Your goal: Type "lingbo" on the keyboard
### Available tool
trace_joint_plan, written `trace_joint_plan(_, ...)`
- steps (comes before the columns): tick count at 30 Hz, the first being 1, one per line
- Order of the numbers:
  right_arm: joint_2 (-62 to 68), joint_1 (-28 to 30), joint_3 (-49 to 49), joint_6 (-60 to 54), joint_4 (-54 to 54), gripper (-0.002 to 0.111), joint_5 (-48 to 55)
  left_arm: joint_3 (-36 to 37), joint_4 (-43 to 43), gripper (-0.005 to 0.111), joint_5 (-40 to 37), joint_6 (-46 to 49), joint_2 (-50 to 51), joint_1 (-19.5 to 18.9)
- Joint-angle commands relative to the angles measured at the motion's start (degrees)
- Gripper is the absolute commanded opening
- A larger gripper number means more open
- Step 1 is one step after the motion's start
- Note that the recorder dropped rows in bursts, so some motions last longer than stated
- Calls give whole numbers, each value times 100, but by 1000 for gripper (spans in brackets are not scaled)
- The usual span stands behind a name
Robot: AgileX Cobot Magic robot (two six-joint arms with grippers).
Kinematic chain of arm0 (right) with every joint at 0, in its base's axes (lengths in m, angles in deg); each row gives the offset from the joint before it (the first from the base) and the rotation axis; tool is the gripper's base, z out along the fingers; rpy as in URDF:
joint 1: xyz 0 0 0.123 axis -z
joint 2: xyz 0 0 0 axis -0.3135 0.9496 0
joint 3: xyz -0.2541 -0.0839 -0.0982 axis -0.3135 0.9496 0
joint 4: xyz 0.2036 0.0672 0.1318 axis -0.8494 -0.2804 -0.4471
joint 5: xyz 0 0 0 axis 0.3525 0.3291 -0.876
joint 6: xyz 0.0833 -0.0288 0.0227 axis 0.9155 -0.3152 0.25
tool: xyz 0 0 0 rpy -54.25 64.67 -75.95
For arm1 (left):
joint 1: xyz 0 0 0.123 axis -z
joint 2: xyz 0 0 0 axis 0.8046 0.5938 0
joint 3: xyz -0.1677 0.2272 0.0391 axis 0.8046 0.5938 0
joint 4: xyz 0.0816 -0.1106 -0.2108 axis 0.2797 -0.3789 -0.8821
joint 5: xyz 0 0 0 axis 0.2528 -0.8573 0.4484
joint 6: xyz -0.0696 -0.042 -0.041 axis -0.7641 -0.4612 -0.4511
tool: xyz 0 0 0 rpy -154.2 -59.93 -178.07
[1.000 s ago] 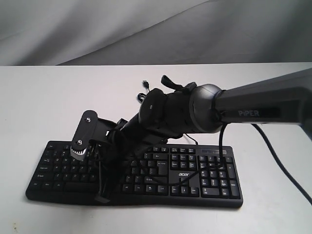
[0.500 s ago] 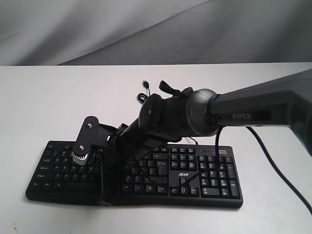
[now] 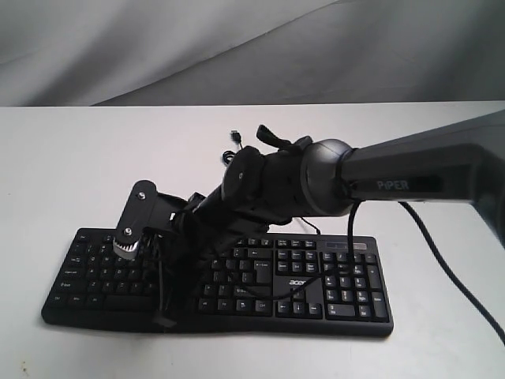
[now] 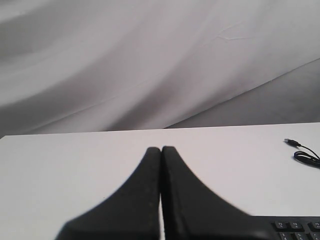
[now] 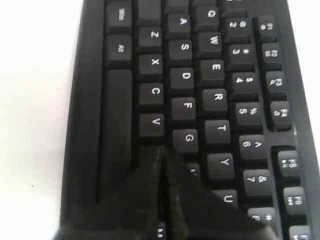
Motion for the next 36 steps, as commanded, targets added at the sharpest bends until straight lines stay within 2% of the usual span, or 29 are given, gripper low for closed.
trace_joint_plan(1, 84, -11, -434, 34, 23, 0, 169, 28, 1, 0, 50, -12, -28, 38)
trace_joint_plan(36, 557, -11, -747, -18, -62, 0, 74, 28, 1, 0, 50, -12, -28, 38)
